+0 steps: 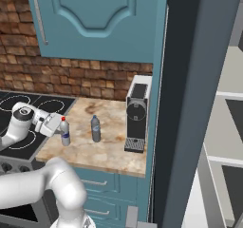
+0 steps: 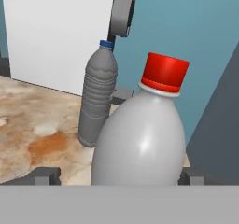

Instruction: Take the bottled waters from the counter and place them in the freezer to freeze. Close the freezer door after placing the bottles.

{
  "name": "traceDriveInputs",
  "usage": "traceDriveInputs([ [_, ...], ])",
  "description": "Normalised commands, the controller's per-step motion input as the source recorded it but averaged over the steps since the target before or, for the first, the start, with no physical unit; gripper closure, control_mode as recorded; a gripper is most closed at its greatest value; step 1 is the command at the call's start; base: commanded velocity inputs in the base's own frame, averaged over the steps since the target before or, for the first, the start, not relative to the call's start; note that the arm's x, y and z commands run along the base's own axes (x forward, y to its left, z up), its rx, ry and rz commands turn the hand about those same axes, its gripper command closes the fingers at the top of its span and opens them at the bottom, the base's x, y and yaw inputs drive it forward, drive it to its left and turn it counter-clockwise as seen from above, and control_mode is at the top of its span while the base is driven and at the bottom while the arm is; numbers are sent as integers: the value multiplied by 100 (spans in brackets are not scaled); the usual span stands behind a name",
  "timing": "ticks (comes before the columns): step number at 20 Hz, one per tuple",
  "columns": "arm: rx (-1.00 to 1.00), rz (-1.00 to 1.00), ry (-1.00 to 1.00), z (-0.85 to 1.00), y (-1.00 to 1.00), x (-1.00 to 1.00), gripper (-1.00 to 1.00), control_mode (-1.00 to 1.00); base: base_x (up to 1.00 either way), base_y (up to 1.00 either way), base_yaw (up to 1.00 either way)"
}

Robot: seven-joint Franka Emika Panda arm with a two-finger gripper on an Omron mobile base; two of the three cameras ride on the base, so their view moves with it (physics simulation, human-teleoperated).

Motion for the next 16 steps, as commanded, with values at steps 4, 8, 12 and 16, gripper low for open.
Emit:
traceDriveInputs([
  [4,0,0,0,0,0,0,-100,-100,0,0,0],
  [8,0,0,0,0,0,0,100,-100,0,0,0],
  [12,0,0,0,0,0,0,100,-100,0,0,0],
  [16,0,0,0,0,0,0,100,-100,0,0,0],
])
